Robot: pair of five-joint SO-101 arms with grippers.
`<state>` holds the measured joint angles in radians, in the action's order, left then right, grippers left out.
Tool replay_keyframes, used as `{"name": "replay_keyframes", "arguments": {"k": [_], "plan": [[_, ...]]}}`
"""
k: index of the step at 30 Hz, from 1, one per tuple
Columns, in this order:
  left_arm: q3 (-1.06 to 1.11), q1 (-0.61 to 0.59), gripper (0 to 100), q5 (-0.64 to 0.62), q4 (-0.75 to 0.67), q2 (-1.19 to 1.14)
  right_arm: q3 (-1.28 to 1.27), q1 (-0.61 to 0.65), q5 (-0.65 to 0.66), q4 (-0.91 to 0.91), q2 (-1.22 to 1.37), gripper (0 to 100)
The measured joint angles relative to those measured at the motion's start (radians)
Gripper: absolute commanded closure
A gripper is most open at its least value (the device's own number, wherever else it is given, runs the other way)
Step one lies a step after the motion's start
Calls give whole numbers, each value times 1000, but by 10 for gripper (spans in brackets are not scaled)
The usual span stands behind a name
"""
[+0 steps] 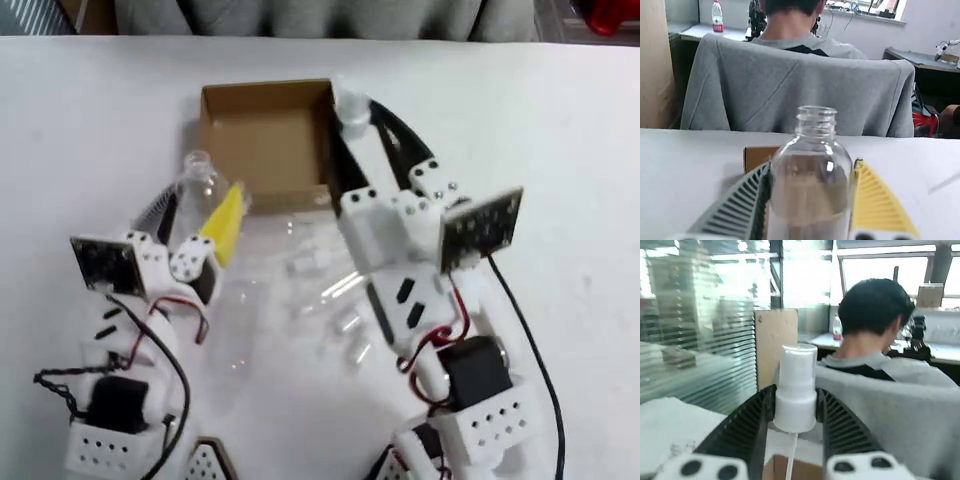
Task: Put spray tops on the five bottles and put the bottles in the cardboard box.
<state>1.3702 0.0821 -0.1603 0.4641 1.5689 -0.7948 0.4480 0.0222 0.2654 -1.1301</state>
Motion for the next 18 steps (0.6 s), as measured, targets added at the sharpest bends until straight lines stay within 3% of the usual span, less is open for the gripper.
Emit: {"name": "replay_keyframes", "arguments": {"k": [7, 11, 18], "plan": [[106, 5, 980, 29, -100, 132, 164, 141, 0, -61, 46, 984], [181, 74, 980, 31, -167, 193, 347, 169, 0, -55, 169, 984], [295, 144, 980, 31, -288, 235, 677, 229, 0, 124, 376, 984]]}}
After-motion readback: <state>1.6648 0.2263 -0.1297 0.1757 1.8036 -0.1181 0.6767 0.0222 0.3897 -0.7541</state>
